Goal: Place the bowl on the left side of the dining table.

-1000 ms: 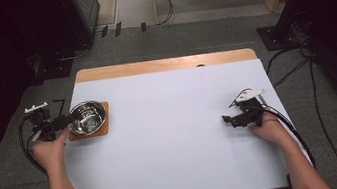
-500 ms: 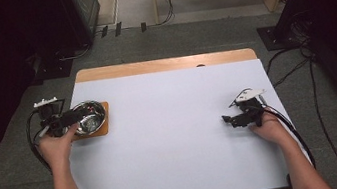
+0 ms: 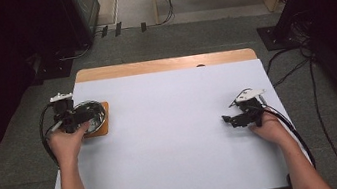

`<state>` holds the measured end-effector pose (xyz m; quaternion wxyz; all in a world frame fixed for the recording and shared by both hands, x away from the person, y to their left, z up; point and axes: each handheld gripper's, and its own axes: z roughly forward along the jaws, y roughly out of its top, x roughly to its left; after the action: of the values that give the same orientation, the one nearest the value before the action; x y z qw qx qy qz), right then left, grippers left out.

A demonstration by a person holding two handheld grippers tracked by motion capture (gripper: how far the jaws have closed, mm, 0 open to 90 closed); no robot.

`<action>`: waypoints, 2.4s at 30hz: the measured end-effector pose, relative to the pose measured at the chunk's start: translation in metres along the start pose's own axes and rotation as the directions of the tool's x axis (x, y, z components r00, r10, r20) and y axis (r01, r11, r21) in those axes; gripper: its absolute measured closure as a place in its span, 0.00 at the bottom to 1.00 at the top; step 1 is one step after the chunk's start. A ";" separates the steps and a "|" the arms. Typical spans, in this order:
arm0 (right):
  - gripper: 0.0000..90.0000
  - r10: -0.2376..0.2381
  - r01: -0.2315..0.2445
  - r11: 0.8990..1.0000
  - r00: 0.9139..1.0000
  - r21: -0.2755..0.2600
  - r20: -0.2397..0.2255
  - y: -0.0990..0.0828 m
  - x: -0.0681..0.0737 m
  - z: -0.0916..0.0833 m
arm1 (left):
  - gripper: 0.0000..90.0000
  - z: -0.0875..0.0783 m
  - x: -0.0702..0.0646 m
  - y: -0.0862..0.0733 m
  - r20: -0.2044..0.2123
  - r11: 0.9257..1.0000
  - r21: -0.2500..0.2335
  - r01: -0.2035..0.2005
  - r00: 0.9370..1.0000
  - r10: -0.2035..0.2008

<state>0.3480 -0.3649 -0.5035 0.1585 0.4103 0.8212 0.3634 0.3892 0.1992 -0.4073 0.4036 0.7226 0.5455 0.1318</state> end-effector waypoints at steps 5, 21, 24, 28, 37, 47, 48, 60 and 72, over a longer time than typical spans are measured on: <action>0.14 0.001 -0.001 1.000 1.000 0.000 0.000 0.000 0.000 0.000 | 0.36 0.004 -0.013 0.003 0.020 0.999 0.004 -0.034 0.999 0.033; 0.14 -0.002 0.002 1.000 1.000 0.001 0.000 0.000 0.000 0.000 | 0.36 0.023 -0.042 0.000 0.050 0.995 0.017 -0.097 0.994 0.096; 0.14 -0.001 0.001 1.000 1.000 0.001 0.000 0.000 0.000 0.000 | 0.37 0.026 -0.047 -0.001 0.059 0.994 0.021 -0.103 0.993 0.101; 0.14 -0.001 0.001 1.000 1.000 0.001 0.000 0.000 0.000 0.000 | 0.37 0.029 -0.054 -0.003 0.077 0.993 0.023 -0.114 0.991 0.112; 0.14 -0.002 0.002 1.000 1.000 0.001 0.000 0.000 0.000 0.000 | 0.37 0.036 -0.069 -0.005 0.106 0.990 0.010 -0.143 0.984 0.142; 0.14 -0.002 0.002 1.000 1.000 0.001 0.001 0.000 0.000 0.000 | 0.37 0.046 -0.084 -0.008 0.125 0.983 0.023 -0.182 0.976 0.178; 0.14 -0.002 0.002 1.000 1.000 0.001 0.000 0.000 0.000 0.000 | 0.37 0.047 -0.086 -0.008 0.129 0.983 0.023 -0.181 0.976 0.177; 0.14 -0.002 0.002 1.000 1.000 0.001 0.000 0.000 0.000 0.000 | 0.35 0.061 -0.104 -0.015 0.174 0.976 0.029 -0.216 0.963 0.208; 0.14 -0.002 0.002 1.000 1.000 0.001 0.001 0.000 0.000 0.000 | 0.35 0.078 -0.124 -0.020 0.225 0.967 0.052 -0.248 0.947 0.231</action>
<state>0.3480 -0.3651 -0.5035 0.1590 0.4096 0.8218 0.3626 0.3793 0.0558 -0.4407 0.4123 0.8091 0.4113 0.0783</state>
